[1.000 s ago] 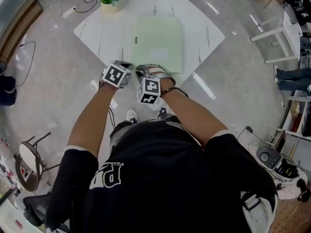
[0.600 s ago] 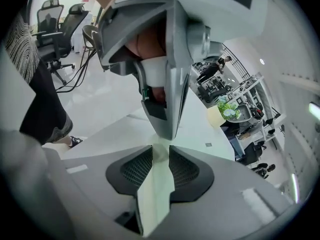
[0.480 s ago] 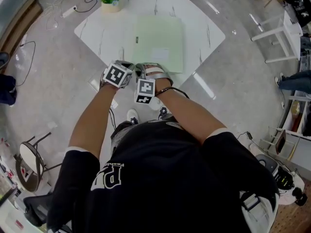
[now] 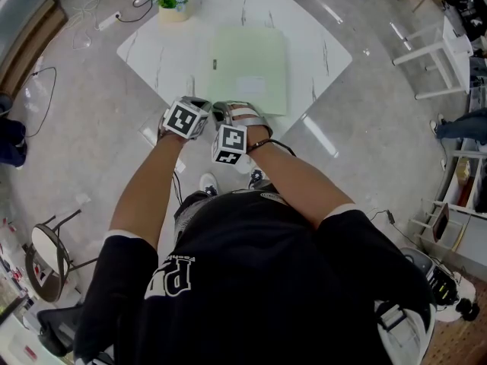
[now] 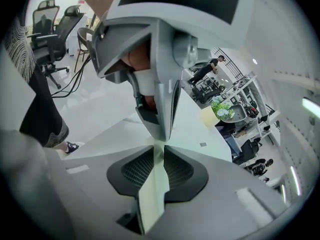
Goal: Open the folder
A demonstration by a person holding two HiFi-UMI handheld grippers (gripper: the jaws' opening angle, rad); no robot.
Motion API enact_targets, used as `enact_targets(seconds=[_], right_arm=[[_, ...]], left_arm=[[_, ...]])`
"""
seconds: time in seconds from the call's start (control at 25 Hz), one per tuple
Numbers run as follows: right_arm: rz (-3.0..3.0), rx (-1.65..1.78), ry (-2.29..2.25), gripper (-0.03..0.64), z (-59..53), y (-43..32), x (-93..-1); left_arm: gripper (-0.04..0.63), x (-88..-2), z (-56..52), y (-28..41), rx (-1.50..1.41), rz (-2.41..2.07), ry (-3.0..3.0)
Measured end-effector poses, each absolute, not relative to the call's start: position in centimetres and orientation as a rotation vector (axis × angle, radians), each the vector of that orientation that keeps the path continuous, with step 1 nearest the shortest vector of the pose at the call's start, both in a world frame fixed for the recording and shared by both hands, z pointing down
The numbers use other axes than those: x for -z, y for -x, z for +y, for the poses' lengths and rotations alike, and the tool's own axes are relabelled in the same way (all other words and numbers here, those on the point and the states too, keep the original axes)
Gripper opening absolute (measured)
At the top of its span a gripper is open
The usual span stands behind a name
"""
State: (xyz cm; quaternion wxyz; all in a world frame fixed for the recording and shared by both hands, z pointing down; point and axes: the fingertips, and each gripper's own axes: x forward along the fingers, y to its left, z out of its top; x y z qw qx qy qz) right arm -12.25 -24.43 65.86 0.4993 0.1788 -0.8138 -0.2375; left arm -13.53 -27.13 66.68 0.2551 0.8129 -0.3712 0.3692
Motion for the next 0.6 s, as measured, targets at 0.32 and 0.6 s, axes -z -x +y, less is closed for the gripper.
enact_targets(seconds=[0.32,0.6], right_arm=[[-2.052,0.417,-0.478,0.026,-24.4,11.9,-65.1],[-2.161,0.126,-0.536,0.017,-24.9,11.5,-64.4]], left_arm=[[0.057,-66.8,-27.2,13.5,-1.004,-1.007,-2.202],[0.057,-66.7,-27.2,13.5,-1.028,-1.026,-2.198]])
